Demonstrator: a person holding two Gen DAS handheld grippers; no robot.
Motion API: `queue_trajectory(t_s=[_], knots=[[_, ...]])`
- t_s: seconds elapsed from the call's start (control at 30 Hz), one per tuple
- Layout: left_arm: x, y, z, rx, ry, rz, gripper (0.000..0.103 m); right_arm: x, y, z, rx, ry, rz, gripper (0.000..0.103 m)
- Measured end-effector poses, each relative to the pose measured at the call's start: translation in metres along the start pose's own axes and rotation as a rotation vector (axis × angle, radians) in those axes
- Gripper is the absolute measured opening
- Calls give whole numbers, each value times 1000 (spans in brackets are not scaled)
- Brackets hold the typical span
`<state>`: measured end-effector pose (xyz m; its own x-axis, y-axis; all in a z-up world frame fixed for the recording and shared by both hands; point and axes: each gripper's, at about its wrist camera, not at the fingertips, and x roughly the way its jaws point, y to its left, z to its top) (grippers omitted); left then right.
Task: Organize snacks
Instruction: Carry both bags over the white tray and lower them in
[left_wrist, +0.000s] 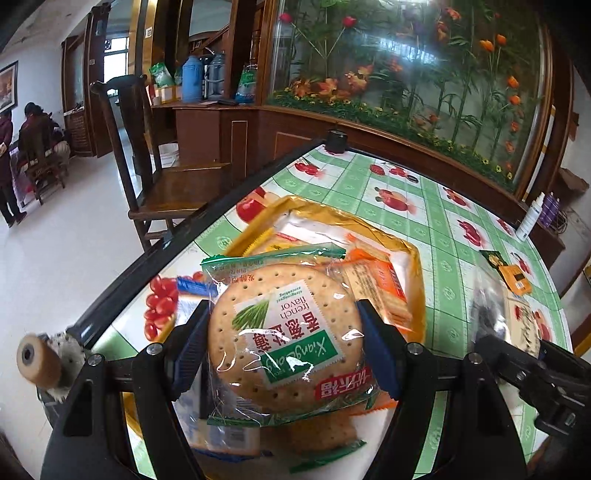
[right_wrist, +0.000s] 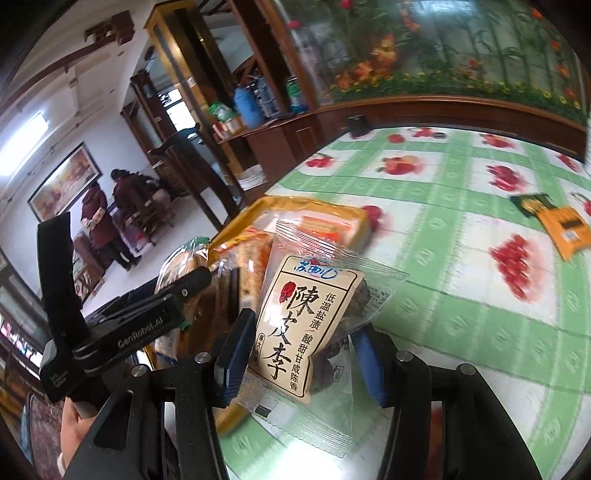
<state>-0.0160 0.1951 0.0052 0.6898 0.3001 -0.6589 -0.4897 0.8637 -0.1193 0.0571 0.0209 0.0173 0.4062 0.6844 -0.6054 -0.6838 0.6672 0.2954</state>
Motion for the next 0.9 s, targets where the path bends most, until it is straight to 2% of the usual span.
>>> queue_trajectory(t_s=[0.4, 0.67, 0.9], knots=[[40, 6, 40, 25, 51, 41, 76, 72, 7, 59, -1, 33, 11, 54], [57, 5, 46, 57, 97, 58, 76, 102, 3, 74, -31, 76, -7, 54], [63, 5, 48, 62, 108, 72, 76, 110, 2, 79, -39, 79, -2, 54]])
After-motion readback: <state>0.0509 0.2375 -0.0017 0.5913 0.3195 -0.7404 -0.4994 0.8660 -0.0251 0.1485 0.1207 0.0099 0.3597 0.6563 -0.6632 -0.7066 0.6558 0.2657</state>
